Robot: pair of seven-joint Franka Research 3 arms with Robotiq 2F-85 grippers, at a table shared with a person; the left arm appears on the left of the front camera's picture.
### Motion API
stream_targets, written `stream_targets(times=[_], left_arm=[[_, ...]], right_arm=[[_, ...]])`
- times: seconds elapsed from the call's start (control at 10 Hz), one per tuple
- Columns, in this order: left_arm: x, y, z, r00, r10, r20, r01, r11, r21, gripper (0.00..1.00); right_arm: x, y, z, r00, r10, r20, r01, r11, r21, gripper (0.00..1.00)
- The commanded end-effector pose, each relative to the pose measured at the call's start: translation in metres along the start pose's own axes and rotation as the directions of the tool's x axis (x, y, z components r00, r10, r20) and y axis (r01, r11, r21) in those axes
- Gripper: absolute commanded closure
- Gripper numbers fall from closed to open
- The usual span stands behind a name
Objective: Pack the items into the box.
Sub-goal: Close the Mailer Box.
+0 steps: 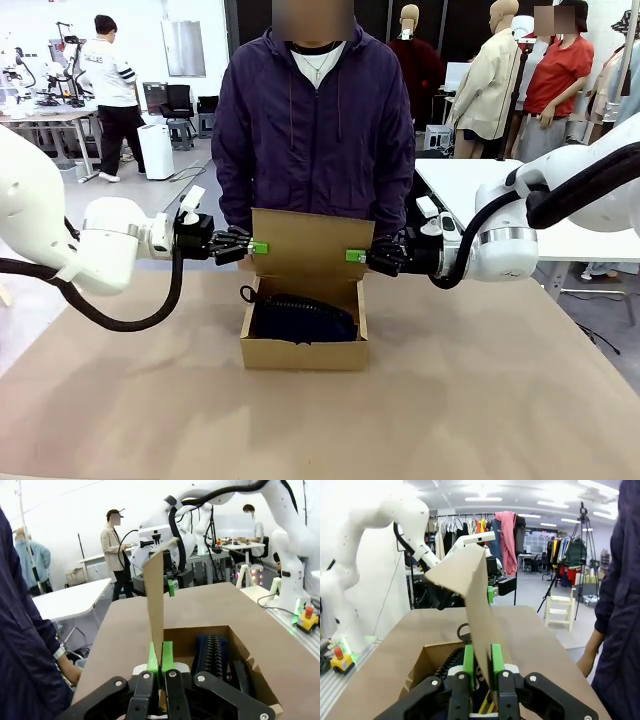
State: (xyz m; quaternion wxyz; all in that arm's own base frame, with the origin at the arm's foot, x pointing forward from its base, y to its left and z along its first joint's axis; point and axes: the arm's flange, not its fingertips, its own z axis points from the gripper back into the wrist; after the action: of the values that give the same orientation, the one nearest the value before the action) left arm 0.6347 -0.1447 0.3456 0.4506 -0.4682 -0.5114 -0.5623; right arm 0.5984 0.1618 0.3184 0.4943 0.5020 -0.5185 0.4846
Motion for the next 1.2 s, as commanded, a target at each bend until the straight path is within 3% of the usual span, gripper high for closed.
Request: stream_targets(times=[0.0,0.2,0.5,0.6,0.7,1.1], left_arm=[[-0.004,-0.008,0.007,0.996,-0.086,-0.022,0.086,0.996,-0.005,0.96],[-0.010,-0.014,0.009,0.983,-0.175,-0.060,0.172,0.984,-0.052,0.96],[-0.024,-0.020,0.004,0.974,-0.216,-0.065,0.208,0.972,-0.108,0.96],[-0.024,-0.021,0.004,0.976,-0.211,-0.049,0.205,0.973,-0.105,0.39],[-0.023,-0.025,0.005,0.974,-0.221,-0.047,0.215,0.971,-0.108,0.00],[-0.012,-0.031,0.013,0.968,-0.251,-0.031,0.248,0.966,-0.078,0.00]], right_arm=[[-0.004,0.020,0.001,0.993,0.119,0.006,-0.119,0.993,0.009,0.79],[-0.014,0.030,-0.001,0.975,0.221,-0.010,-0.221,0.975,0.000,0.79],[-0.031,0.036,-0.011,0.972,0.235,-0.016,-0.236,0.972,-0.020,0.79],[-0.033,0.037,-0.010,0.976,0.218,-0.007,-0.218,0.976,-0.020,0.40],[-0.033,0.039,-0.007,0.976,0.216,-0.012,-0.217,0.976,-0.016,0.00],[-0.030,0.040,-0.002,0.975,0.219,-0.029,-0.219,0.976,0.003,0.00]])
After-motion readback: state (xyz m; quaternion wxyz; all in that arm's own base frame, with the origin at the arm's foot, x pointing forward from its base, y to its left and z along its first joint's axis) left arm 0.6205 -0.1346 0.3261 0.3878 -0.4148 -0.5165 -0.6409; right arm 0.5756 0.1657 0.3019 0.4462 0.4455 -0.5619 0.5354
